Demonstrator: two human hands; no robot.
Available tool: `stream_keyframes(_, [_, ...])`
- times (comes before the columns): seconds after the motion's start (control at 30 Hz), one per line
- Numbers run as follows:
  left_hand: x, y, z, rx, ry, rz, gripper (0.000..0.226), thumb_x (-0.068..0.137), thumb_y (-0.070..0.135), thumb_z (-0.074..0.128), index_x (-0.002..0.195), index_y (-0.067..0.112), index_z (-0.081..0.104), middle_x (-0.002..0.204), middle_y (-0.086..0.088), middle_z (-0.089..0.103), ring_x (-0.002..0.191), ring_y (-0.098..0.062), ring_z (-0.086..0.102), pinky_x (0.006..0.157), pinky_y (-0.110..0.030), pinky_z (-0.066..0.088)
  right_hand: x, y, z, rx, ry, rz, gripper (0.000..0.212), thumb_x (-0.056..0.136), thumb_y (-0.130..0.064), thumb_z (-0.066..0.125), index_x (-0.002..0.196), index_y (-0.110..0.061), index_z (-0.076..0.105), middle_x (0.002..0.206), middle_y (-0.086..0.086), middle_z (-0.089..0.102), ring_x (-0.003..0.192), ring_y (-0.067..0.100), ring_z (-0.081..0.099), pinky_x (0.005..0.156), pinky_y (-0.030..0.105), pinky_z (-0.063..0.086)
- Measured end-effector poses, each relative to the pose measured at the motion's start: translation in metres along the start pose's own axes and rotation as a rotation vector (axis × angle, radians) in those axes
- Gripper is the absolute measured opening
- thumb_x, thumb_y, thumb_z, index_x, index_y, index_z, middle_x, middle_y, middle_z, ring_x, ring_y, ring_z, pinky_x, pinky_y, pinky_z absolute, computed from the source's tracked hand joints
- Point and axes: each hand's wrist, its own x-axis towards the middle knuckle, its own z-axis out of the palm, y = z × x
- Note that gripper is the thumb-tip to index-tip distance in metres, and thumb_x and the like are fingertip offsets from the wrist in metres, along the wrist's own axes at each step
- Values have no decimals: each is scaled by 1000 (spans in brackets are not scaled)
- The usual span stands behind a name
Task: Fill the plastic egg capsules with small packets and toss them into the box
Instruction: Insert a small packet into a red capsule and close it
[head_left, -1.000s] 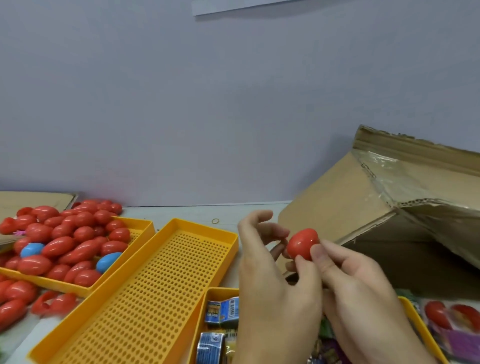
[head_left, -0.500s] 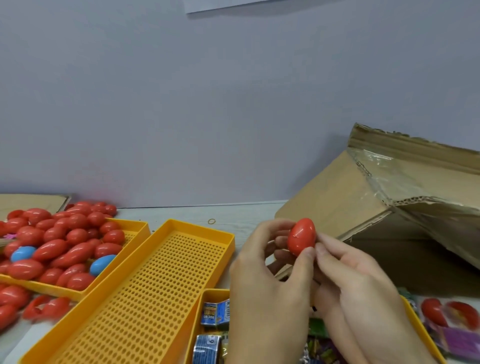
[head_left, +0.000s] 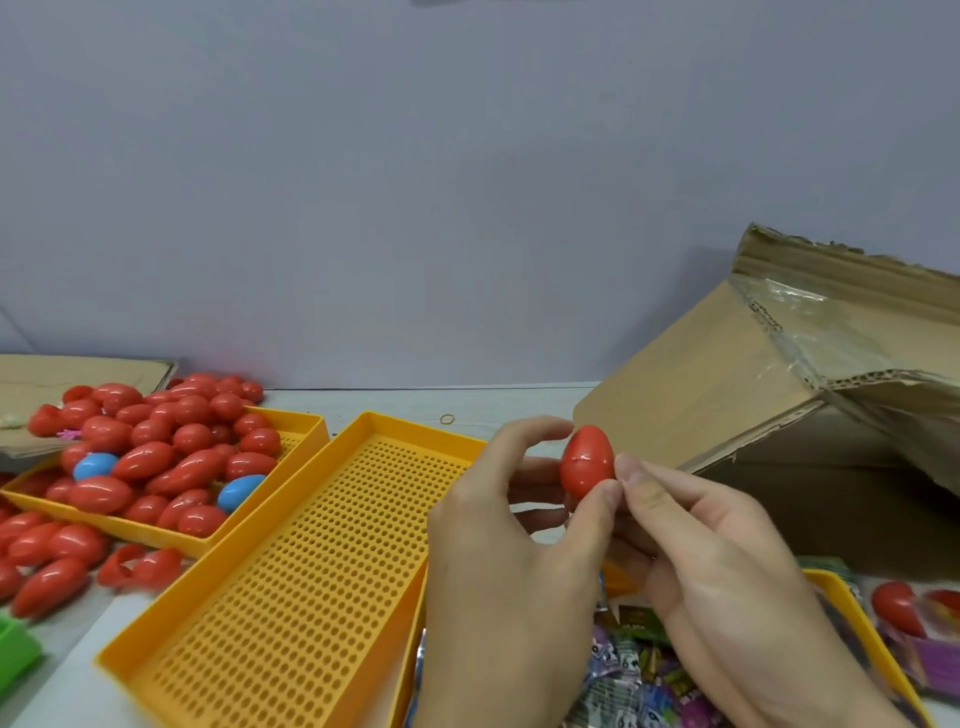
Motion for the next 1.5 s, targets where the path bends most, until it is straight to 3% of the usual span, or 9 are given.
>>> stream_keyframes(0.1, [-1, 1, 1, -49, -18, -52, 24, 80, 18, 79, 93, 36, 71, 83, 10, 74, 77, -12, 73, 63, -46, 61, 0, 3, -2, -51, 13, 3, 51, 68, -59, 67, 103, -24, 78, 101, 11, 76, 99, 25, 72, 85, 38, 55])
stream_keyframes(0.43, [1, -2, 1, -90, -42, -79, 21, 78, 22, 80, 93, 33, 71, 80, 9, 75, 71, -10, 72, 60, -43, 62, -1, 4, -3, -76, 52, 2, 43, 76, -54, 69, 102, -19, 78, 96, 14, 76, 94, 28, 73, 81, 38, 54])
stream_keyframes(0.57, [2, -6, 2, -118, -42, -97, 21, 77, 22, 80, 92, 33, 71, 79, 6, 75, 70, -9, 72, 62, -43, 62, -2, 4, -3, -104, 57, 2, 45, 73, -55, 63, 98, -20, 78, 93, 12, 77, 90, 25, 74, 70, 26, 56])
stream_keyframes(0.7, [3, -8, 0, -140, -46, -122, 18, 78, 26, 78, 93, 34, 71, 80, 8, 75, 71, -5, 72, 65, -41, 62, -2, 3, -3, -114, 67, -15, 41, 75, -54, 63, 96, -23, 79, 90, 13, 77, 86, 24, 74, 68, 26, 54])
stream_keyframes(0.9, [6, -11, -1, -251, -43, -123, 12, 83, 21, 74, 93, 26, 72, 77, 5, 77, 71, -5, 73, 55, -9, 50, -2, 2, -5, -120, 61, -67, 35, 69, -48, 66, 94, -26, 79, 85, 10, 77, 80, 22, 74, 62, 21, 56])
stream_keyframes(0.97, [7, -9, -1, -293, -44, -145, 10, 84, 20, 73, 94, 24, 72, 77, 3, 77, 70, -8, 74, 55, -12, 53, -2, 2, -4, -125, 68, -81, 36, 67, -49, 69, 94, -28, 78, 84, 10, 77, 80, 22, 74, 64, 21, 56])
stream_keyframes(1.07, [8, -9, -1, -331, -24, -187, 13, 85, 20, 72, 97, 27, 72, 77, 1, 77, 71, -21, 75, 66, -32, 61, -2, 2, -4, -131, 81, -88, 37, 64, -46, 72, 97, -30, 77, 82, 10, 77, 78, 23, 74, 64, 19, 56])
stream_keyframes(1.3, [6, -6, -1, -373, -28, -217, 11, 90, 22, 68, 90, 31, 74, 76, -7, 76, 88, -50, 65, 84, -59, 52, -4, 0, -1, -177, 115, -125, 37, 62, -46, 74, 95, -32, 77, 79, 7, 76, 72, 17, 74, 62, 17, 55])
stream_keyframes(1.5, [8, -4, 1, -447, 0, -255, 12, 95, 21, 60, 95, 15, 70, 78, -7, 77, 75, -21, 76, 69, -28, 61, -6, -1, 0, -203, 135, -180, 32, 67, -44, 72, 95, -30, 78, 79, 5, 76, 69, 11, 71, 61, 16, 54])
